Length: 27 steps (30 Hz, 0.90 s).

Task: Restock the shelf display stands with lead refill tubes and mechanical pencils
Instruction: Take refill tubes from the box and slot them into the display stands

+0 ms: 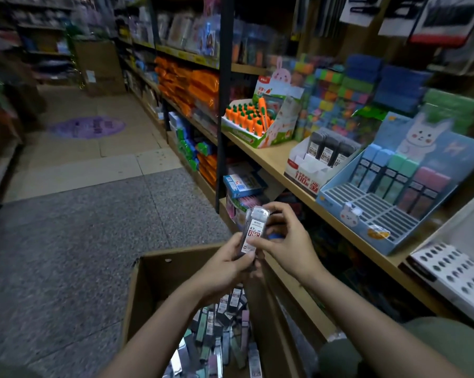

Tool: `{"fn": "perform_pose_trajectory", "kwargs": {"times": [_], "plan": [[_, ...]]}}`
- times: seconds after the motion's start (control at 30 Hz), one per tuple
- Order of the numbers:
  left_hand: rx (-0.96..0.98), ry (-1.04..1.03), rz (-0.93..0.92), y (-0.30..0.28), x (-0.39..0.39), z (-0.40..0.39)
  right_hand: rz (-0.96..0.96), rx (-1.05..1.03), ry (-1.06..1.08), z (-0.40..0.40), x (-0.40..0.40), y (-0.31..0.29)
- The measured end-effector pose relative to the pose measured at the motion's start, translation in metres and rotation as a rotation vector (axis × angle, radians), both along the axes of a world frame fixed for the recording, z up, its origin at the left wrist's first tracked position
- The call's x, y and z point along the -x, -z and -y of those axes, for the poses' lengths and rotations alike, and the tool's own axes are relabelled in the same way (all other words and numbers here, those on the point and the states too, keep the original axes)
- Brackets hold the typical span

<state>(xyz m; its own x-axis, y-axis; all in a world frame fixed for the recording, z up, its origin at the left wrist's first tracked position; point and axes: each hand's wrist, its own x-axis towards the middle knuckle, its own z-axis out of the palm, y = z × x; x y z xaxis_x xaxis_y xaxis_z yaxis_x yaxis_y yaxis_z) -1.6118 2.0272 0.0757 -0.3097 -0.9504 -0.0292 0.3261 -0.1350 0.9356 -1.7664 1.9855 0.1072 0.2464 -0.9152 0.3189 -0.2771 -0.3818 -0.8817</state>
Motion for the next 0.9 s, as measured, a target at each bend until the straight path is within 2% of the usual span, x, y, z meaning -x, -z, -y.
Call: {"fn": "perform_pose_trajectory", "kwargs": {"times": [0.13, 0.2, 0.27, 0.37, 0.43, 0.5, 0.6, 0.7, 0.8, 0.9], "plan": [[0.014, 0.066, -0.049, -0.005, -0.003, 0.006, -0.075, -0.008, -0.075, 0.016, 0.011, -0.025], [0.037, 0.118, -0.044, -0.008, -0.003, 0.011, -0.205, -0.004, -0.11, 0.025, 0.017, -0.039], [0.077, 0.145, -0.001, -0.01, -0.002, 0.018, -0.312, -0.006, -0.15, 0.033, 0.02, -0.051], [0.155, 0.13, 0.099, -0.013, 0.002, 0.031, -0.373, -0.017, -0.159, 0.045, 0.025, -0.068], [0.178, 0.135, 0.083, -0.017, 0.009, 0.041, -0.401, 0.001, -0.136, 0.051, 0.028, -0.077], [0.161, 0.12, 0.044, -0.021, 0.017, 0.052, -0.4, 0.006, -0.097, 0.056, 0.03, -0.084], [0.196, 0.086, 0.1, -0.027, 0.029, 0.071, -0.412, 0.022, -0.032, 0.062, 0.035, -0.093], [0.153, 0.068, 0.071, -0.035, 0.041, 0.091, -0.586, 0.169, 0.081, 0.072, 0.047, -0.11], [0.094, -0.052, 0.054, -0.044, 0.049, 0.113, -0.494, 0.246, 0.212, 0.086, 0.07, -0.146], [0.092, -0.14, 0.074, -0.049, 0.055, 0.129, -0.486, 0.462, 0.459, 0.105, 0.094, -0.183]]}}
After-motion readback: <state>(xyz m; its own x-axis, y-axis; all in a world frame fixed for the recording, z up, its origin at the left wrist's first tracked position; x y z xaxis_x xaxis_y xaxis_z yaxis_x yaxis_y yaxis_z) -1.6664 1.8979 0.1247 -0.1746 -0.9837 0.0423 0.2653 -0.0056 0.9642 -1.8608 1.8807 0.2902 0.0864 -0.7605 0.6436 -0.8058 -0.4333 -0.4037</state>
